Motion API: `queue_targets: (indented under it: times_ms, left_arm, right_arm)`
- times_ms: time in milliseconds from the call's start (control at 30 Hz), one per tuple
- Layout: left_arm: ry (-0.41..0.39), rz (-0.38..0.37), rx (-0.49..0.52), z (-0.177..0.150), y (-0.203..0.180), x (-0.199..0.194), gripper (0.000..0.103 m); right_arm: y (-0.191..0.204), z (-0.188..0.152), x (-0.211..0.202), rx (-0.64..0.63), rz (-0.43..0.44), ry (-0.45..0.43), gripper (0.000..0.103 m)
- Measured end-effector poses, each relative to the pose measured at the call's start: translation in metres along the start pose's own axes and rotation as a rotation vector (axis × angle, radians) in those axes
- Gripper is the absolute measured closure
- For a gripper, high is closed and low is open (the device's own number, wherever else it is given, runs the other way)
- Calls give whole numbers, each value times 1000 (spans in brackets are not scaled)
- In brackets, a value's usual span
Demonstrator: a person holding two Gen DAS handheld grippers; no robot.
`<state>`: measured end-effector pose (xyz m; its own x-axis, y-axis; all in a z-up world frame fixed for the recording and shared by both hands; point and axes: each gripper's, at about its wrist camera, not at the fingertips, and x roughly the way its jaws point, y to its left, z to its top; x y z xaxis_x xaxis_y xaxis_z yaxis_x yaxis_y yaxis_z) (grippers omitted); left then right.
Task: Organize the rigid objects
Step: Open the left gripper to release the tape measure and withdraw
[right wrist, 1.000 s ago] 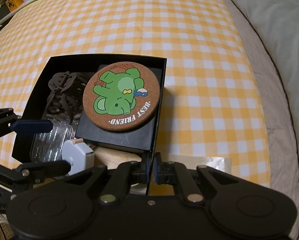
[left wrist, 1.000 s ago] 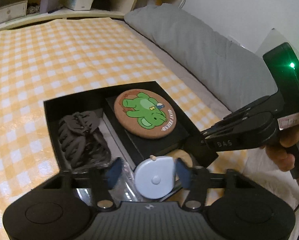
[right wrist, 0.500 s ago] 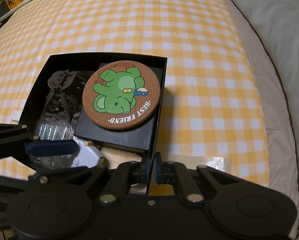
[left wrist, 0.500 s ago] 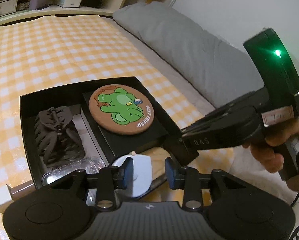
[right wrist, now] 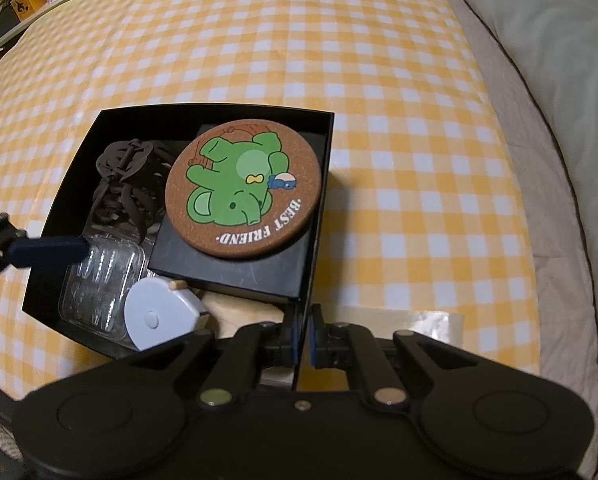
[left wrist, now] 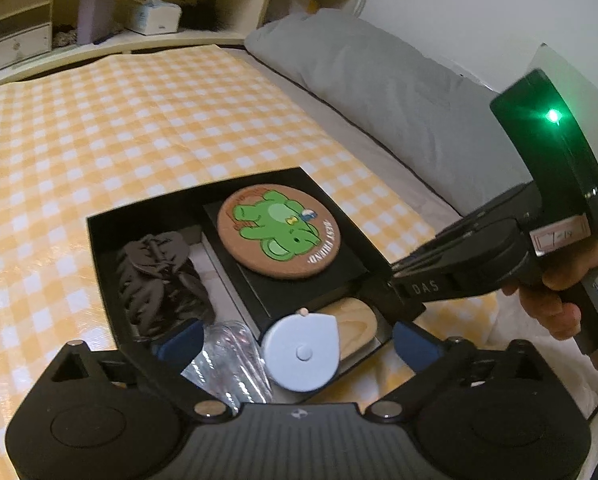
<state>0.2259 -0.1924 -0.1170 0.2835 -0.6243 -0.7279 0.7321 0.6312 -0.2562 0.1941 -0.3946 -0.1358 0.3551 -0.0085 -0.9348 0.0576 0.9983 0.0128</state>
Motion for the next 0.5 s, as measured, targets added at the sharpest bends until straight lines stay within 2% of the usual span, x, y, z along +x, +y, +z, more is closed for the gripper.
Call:
queue_targets:
  times_ms: [267, 500]
  left_arm:
    - [-35, 37, -28, 7, 4, -13, 0]
    - [-104, 46, -24, 18, 23, -40, 0]
  right_arm:
    - [1, -1, 1, -2, -1, 0, 97]
    - [1, 0, 1, -2, -1, 1, 97]
